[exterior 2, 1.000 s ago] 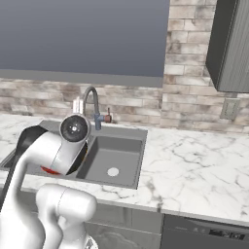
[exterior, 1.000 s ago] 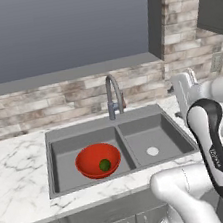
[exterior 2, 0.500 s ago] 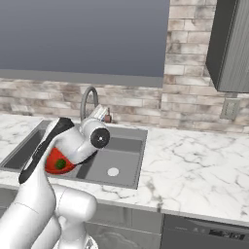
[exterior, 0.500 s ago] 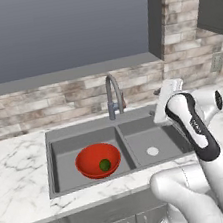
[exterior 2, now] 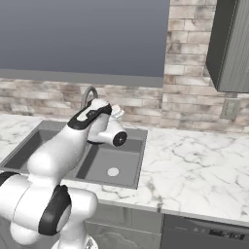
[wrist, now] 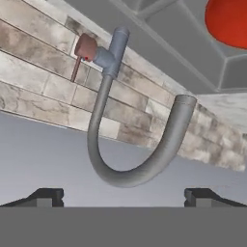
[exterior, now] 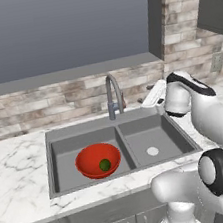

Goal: Pick the lime from the cabinet and place it in the bowl. Then pick the bowl and place it in the sink. Then turn on the sink facuet.

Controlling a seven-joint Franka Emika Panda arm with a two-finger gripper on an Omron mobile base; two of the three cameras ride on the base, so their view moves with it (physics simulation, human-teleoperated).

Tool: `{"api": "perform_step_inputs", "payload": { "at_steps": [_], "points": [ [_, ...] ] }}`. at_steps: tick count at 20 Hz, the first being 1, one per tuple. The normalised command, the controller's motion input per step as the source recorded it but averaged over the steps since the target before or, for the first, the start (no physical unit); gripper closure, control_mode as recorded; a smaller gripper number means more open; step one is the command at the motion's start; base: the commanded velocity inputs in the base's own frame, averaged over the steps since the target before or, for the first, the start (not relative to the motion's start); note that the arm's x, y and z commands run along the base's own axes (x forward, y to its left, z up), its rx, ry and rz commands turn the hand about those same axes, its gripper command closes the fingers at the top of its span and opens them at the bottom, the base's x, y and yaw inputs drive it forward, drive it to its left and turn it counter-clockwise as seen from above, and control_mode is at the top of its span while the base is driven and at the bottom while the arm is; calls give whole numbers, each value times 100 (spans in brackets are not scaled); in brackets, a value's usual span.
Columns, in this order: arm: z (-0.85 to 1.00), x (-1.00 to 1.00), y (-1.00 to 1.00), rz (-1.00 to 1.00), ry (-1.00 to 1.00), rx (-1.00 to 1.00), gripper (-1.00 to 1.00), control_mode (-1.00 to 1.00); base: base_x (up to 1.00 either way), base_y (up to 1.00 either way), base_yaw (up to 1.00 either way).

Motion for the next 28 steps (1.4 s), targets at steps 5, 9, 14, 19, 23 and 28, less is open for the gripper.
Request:
{"api": "perform_step_inputs", "payload": {
  "at_steps": [5,9,14,19,23,28],
  "points": [
    [-35,80,5,0,0,13,-100,-100,0,0,0],
    [-36,50,0,0,0,13,-100,-100,0,0,0],
    [-10,52,-1,0,0,14,-100,-100,0,0,0],
    [-5,58,0,0,0,13,-100,-100,0,0,0],
    [-26,56,0,0,7,9,-100,-100,0,0,0],
    [-24,58,0,0,9,2,-100,-100,0,0,0]
  ]
}}
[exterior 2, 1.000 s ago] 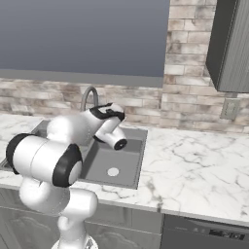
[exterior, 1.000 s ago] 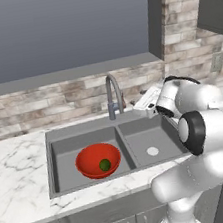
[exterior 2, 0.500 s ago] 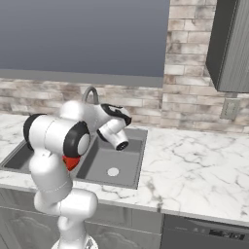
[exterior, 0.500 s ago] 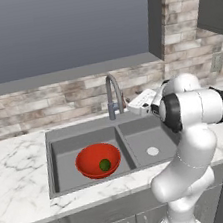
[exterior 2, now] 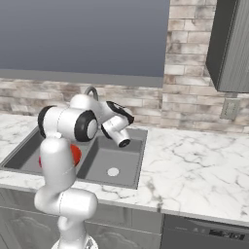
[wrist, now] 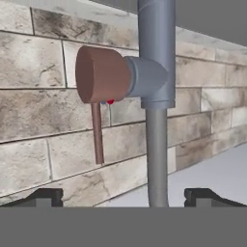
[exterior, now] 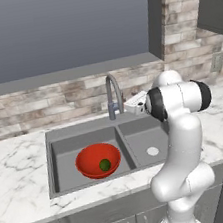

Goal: Pick the lime from the cabinet and place it in the bowl. Then pick the bowl and place it in the sink. Then turn on the sink facuet.

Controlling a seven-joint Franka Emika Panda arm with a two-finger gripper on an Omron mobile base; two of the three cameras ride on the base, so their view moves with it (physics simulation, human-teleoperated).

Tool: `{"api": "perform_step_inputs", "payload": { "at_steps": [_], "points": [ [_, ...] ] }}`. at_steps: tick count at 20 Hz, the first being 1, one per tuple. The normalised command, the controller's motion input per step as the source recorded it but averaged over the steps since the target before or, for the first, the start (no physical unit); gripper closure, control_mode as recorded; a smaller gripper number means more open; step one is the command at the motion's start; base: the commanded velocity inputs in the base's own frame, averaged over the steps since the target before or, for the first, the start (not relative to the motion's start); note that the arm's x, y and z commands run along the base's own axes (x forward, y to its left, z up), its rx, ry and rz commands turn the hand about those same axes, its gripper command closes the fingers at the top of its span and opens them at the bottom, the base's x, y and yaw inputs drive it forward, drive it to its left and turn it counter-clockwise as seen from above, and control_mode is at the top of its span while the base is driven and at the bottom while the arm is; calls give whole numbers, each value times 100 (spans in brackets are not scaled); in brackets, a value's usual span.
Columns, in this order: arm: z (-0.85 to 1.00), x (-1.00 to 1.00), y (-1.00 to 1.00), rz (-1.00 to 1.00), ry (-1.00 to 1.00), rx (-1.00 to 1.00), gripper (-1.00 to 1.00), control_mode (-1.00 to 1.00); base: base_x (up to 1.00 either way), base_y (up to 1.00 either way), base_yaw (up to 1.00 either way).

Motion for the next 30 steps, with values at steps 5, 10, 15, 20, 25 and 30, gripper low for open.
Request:
{"api": "perform_step_inputs", "payload": {
  "at_steps": [5,10,15,20,25,30],
  "points": [
    [-5,59,0,0,10,0,-100,-100,0,0,0],
    [-15,55,2,0,11,0,-100,-100,0,0,0],
    [-38,46,7,2,9,0,-100,-100,0,0,0],
    [-31,51,8,3,7,0,-100,-100,0,0,0],
    [-4,26,0,1,3,1,100,-100,0,0,0],
    [0,4,-10,0,7,7,100,-100,0,0,0]
  ]
}}
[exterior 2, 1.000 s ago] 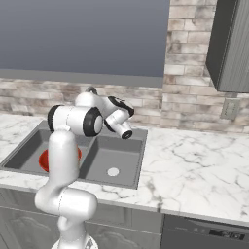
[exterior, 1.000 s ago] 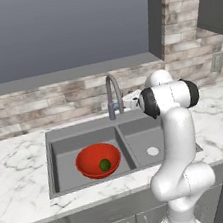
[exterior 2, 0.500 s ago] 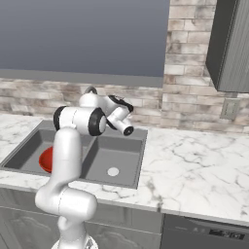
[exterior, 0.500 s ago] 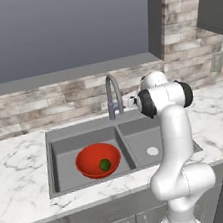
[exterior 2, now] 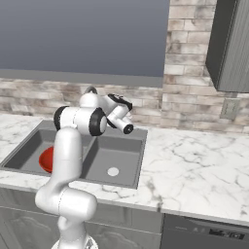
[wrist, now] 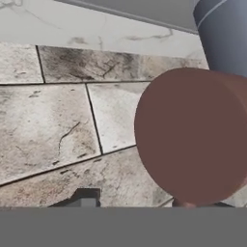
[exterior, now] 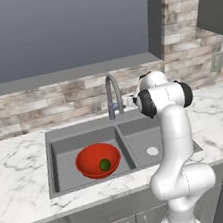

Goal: Pick the lime from the cabinet and place it in the bowl. Then pick the bowl and place it in the sink. Then turn on the sink facuet.

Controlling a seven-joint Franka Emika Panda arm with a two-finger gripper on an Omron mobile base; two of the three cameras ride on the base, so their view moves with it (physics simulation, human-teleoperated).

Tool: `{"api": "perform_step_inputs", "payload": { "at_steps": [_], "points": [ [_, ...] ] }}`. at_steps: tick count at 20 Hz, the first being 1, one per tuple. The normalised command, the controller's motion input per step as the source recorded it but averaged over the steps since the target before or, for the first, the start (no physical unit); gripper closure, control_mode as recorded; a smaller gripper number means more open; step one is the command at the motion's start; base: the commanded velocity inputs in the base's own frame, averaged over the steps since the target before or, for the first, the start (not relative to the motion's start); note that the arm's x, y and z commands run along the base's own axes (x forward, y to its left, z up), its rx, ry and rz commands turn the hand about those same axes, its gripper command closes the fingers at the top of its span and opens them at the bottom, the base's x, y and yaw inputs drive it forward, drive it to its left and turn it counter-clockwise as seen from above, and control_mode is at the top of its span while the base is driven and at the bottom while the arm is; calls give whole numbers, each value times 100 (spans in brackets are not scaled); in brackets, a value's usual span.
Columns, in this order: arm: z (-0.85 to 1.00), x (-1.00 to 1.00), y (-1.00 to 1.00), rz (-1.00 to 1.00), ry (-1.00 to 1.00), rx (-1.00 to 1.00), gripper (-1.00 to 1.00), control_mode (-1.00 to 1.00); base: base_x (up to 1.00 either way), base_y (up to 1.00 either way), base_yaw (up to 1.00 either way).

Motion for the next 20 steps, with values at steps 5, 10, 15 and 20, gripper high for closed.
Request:
{"api": "perform_step_inputs", "payload": {
  "at_steps": [5,10,15,20],
  "points": [
    [0,0,-62,0,9,16,100,-100,0,0,0],
    [-4,-5,-93,0,14,22,100,-100,0,0,0],
    [-11,-6,-99,0,17,25,100,-100,0,0,0],
    [-18,-1,-89,0,20,22,100,-100,0,0,0]
  ]
}}
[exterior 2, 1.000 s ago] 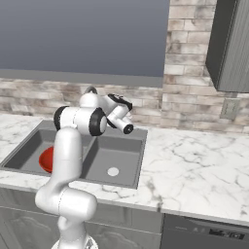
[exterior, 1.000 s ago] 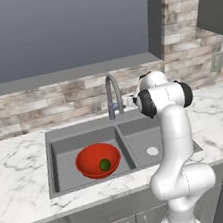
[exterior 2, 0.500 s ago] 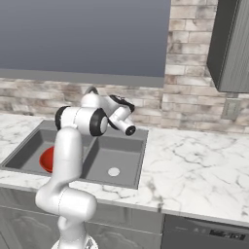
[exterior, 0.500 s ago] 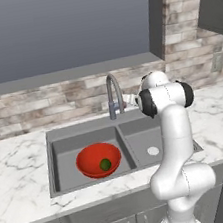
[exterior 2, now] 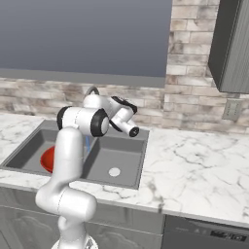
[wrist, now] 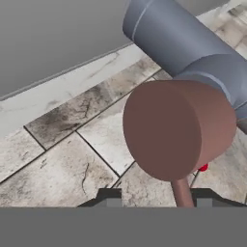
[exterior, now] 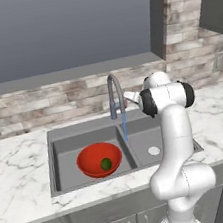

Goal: Pick the lime from the cabinet and place it in the bowl. Then pick the bowl and place it in the sink. Then turn on the sink facuet.

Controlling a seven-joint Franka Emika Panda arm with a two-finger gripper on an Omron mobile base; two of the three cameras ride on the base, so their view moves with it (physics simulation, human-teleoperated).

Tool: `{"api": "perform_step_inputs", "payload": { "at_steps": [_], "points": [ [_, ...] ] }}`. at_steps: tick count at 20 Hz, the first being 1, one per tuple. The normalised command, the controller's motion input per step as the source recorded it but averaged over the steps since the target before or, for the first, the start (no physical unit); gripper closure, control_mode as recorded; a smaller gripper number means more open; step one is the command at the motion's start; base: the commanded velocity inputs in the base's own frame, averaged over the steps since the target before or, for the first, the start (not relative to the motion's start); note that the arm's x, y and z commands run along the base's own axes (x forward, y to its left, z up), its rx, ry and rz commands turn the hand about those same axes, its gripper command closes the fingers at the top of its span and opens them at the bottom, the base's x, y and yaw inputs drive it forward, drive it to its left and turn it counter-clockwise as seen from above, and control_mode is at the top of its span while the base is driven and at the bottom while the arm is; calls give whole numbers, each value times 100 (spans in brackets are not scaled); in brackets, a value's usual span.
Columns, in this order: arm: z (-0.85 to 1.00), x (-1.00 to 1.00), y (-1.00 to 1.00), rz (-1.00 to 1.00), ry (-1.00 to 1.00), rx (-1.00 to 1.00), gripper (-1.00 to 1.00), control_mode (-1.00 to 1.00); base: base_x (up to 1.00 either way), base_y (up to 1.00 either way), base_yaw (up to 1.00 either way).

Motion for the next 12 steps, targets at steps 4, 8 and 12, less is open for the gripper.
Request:
{"api": "perform_step_inputs", "payload": {
  "at_steps": [4,8,12],
  "points": [
    [-25,-3,-83,0,21,20,100,-100,0,0,0],
    [-29,-5,-77,0,20,18,100,-100,0,0,0],
    [-17,-1,-39,0,14,12,100,-100,0,0,0]
  ]
}}
